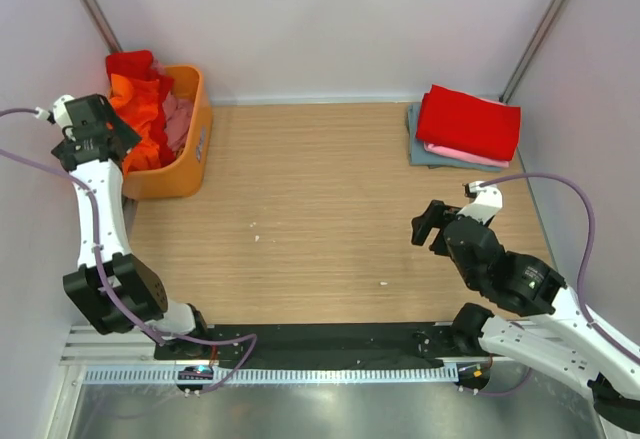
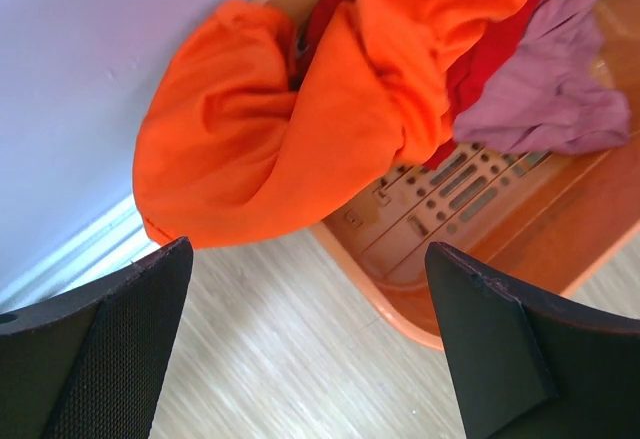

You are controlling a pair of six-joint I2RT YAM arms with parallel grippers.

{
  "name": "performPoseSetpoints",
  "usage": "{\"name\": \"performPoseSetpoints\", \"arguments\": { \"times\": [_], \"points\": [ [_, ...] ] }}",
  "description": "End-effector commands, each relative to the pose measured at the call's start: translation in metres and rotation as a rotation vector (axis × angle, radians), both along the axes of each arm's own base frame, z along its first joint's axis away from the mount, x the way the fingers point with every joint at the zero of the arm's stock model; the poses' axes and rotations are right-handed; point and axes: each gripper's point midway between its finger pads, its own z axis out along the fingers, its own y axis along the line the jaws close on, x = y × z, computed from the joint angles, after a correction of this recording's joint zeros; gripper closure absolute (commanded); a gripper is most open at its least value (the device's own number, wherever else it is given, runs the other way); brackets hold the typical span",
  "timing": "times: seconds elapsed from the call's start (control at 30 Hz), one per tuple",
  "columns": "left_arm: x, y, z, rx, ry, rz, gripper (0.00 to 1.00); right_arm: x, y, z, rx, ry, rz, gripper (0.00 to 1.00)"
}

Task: Fold and stack the t-shirts
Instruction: Grab the tshirt from the pile

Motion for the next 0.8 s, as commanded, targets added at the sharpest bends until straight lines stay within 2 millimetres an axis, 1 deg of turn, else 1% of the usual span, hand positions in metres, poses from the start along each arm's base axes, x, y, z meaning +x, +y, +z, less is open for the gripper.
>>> {"name": "performPoseSetpoints", "arguments": {
  "times": [0.0, 0.03, 0.07, 0.1, 0.13, 0.17, 0.2, 0.23, 0.27, 0.3, 0.43, 0.47, 0.5, 0.53, 0.57, 0.6, 0.63, 0.67, 0.77],
  "points": [
    [-0.002, 0.000, 0.006, -0.017, -0.073, 0.025, 0.01, 0.004, 0.009, 0.008, 0.014, -0.027, 0.037, 0.16],
    [-0.007, 0.004, 0.010, -0.003, -0.087, 0.053, 0.00, 0.004, 0.010, 0.006, 0.013, -0.028, 0.039, 0.16],
    [-0.012, 0.006, 0.005, -0.004, -0.084, 0.067, 0.00, 0.003, 0.012, 0.006, 0.016, -0.025, 0.051, 0.15],
    [-0.013, 0.008, 0.005, -0.009, -0.105, 0.087, 0.00, 0.003, 0.013, 0.006, 0.007, -0.025, 0.060, 0.16],
    [-0.019, 0.012, 0.008, -0.015, -0.130, 0.104, 0.00, 0.003, 0.012, 0.005, 0.007, -0.024, 0.056, 0.15],
    [-0.024, 0.013, -0.003, -0.031, -0.123, 0.117, 0.00, 0.004, 0.014, 0.005, 0.010, -0.026, 0.063, 0.15],
    [-0.023, 0.014, -0.005, -0.065, -0.166, 0.137, 0.00, 0.003, 0.015, 0.006, 0.004, -0.029, 0.074, 0.15],
    [-0.027, 0.020, -0.007, -0.093, -0.193, 0.159, 0.00, 0.003, 0.015, 0.006, 0.002, -0.029, 0.079, 0.15],
    [-0.029, 0.014, -0.018, -0.143, -0.210, 0.144, 0.00, 0.003, 0.016, 0.007, 0.005, -0.032, 0.085, 0.15],
    [-0.031, 0.015, -0.020, -0.158, -0.232, 0.158, 0.00, 0.003, 0.017, 0.007, 0.004, -0.032, 0.091, 0.15],
    [-0.030, 0.020, -0.024, -0.154, -0.274, 0.170, 0.00, 0.002, 0.018, 0.007, 0.015, -0.038, 0.103, 0.15],
    [-0.032, 0.021, -0.031, -0.170, -0.268, 0.186, 0.00, 0.002, 0.018, 0.007, 0.013, -0.037, 0.104, 0.15],
    [-0.032, 0.021, -0.034, -0.188, -0.278, 0.186, 0.00, 0.002, 0.017, 0.007, 0.010, -0.041, 0.094, 0.15],
    [-0.035, 0.027, -0.036, -0.200, -0.288, 0.204, 0.00, 0.003, 0.016, 0.007, 0.010, -0.044, 0.090, 0.15],
    [-0.037, 0.027, -0.047, -0.232, -0.295, 0.221, 0.00, 0.003, 0.015, 0.007, 0.010, -0.042, 0.088, 0.15],
    [-0.033, 0.026, -0.042, -0.246, -0.341, 0.200, 0.00, 0.003, 0.015, 0.007, 0.008, -0.042, 0.085, 0.15],
    [-0.035, 0.029, -0.044, -0.254, -0.358, 0.205, 0.00, 0.003, 0.015, 0.007, 0.008, -0.041, 0.084, 0.15],
    [-0.036, 0.028, -0.049, -0.264, -0.360, 0.209, 0.00, 0.003, 0.015, 0.007, 0.010, -0.043, 0.084, 0.15],
    [-0.036, 0.028, -0.052, -0.264, -0.354, 0.214, 0.00, 0.003, 0.016, 0.006, 0.010, -0.041, 0.087, 0.15]
  ]
}}
